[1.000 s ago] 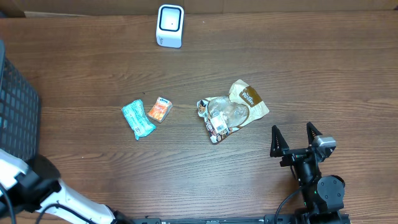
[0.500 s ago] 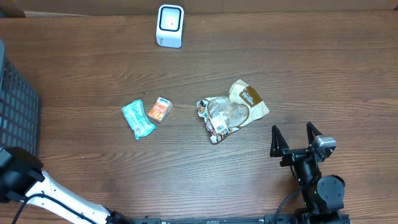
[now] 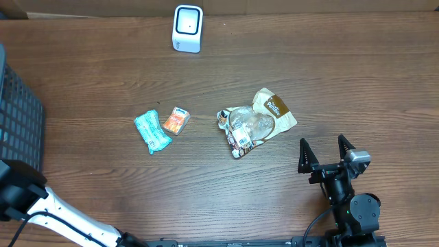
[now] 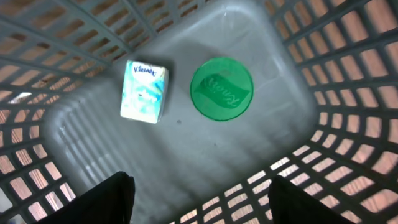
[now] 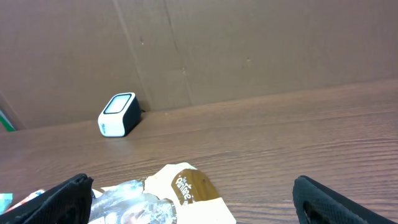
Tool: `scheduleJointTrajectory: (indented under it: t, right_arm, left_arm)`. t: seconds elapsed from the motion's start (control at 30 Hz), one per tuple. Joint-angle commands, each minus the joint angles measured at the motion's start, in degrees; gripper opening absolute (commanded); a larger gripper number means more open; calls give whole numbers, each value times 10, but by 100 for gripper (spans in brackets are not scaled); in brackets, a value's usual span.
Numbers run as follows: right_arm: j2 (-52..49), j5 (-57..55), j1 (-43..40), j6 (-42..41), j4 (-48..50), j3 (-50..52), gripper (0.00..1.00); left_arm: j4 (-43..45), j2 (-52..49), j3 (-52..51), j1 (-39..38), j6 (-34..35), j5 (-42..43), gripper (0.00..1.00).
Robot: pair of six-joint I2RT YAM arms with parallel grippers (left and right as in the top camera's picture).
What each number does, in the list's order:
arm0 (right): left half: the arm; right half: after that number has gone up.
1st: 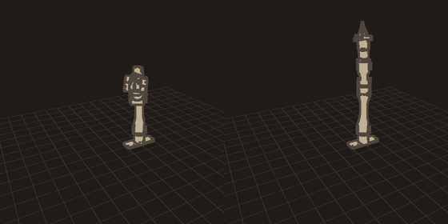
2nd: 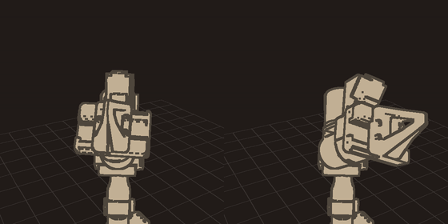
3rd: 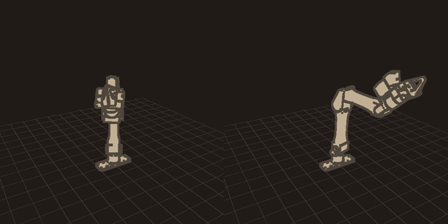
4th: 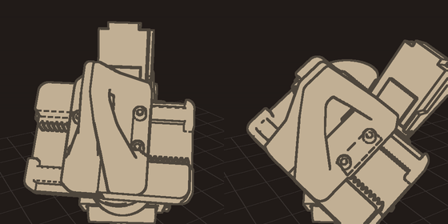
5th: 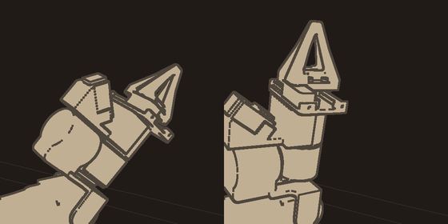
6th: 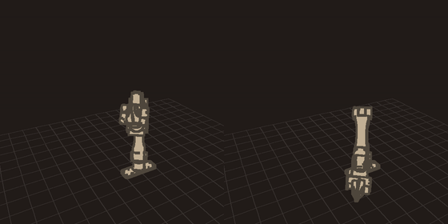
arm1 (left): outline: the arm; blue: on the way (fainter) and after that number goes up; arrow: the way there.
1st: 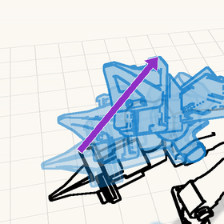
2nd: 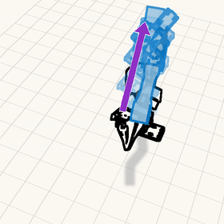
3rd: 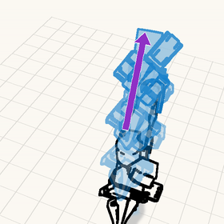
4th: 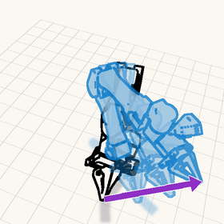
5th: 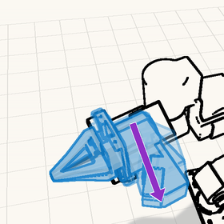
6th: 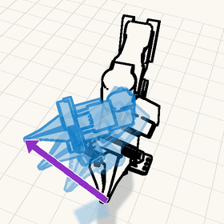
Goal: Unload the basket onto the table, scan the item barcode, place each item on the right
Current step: 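Move the left gripper back over the basket and reach down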
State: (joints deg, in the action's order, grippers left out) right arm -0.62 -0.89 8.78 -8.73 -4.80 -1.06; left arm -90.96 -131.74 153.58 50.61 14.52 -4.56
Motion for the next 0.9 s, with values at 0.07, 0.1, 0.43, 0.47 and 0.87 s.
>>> scheduleJointTrajectory:
  t: [0.07, 0.1, 0.43, 0.47, 0.87]
  right_arm:
    - [5, -3, 3, 2, 2, 6, 100]
    - [5, -3, 3, 2, 2, 6, 100]
    - [5, -3, 3, 2, 2, 6, 100]
    - [5, -3, 3, 2, 2, 6, 100]
    - [5, -3, 3, 2, 2, 6, 100]
  left_arm:
    - [-5, -13, -6, -4, -12, -4, 70]
    - [-8, -13, -6, -4, -12, -4, 69]
    - [-55, -13, -6, -3, -9, -9, 68]
    - [-57, -13, -6, -3, -11, -9, 68]
    - [-16, -31, -10, -4, -55, 14, 100]
